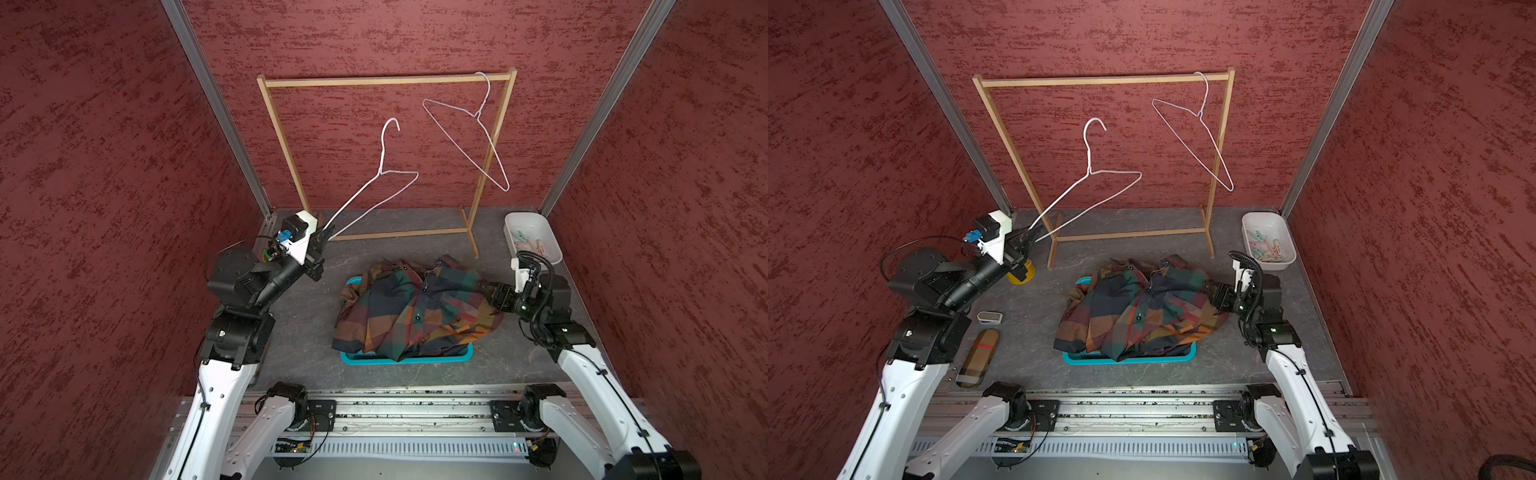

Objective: Remove the clothespins securing long-sleeve shirts to the hanger
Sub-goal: Place the hanger on the clothesline.

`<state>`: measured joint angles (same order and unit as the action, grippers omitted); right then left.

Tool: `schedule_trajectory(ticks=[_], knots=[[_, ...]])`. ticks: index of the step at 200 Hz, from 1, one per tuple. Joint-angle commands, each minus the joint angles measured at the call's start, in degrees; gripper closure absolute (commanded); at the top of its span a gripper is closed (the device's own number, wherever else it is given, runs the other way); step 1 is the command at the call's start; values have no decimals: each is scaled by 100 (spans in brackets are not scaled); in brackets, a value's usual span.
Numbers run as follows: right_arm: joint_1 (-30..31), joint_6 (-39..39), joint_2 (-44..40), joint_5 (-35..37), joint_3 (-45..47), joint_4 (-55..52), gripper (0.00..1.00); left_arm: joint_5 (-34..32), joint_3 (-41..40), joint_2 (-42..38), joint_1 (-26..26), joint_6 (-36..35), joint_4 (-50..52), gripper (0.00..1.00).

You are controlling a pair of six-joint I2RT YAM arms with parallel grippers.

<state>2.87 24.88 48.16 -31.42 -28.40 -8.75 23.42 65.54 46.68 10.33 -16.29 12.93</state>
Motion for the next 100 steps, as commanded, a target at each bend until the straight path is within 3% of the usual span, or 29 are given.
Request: schedule_trajectory(ticks=[1, 33, 39, 53, 61, 84, 100], knots=[[-15, 883, -36, -951, 322, 1142, 41, -990, 308, 370, 138, 31, -610, 100], [11, 913, 83, -1217, 362, 1363, 48, -1888, 638, 953, 396, -171, -978, 100], [24, 917, 138, -1275, 355, 1421, 53, -2002, 698, 1052, 442, -222, -1010, 100], [97, 901, 259, -1349, 315, 1554, 78, -2202, 800, 1272, 539, -302, -1101, 100], [161, 867, 327, -1348, 261, 1602, 86, -2331, 843, 1369, 587, -327, -1178, 100], [469, 850, 580, -1417, 67, 1809, 100, -2591, 897, 1561, 628, -347, -1389, 100], [749, 807, 745, -1345, -75, 1842, 100, -2641, 897, 1619, 628, -354, -1569, 100]])
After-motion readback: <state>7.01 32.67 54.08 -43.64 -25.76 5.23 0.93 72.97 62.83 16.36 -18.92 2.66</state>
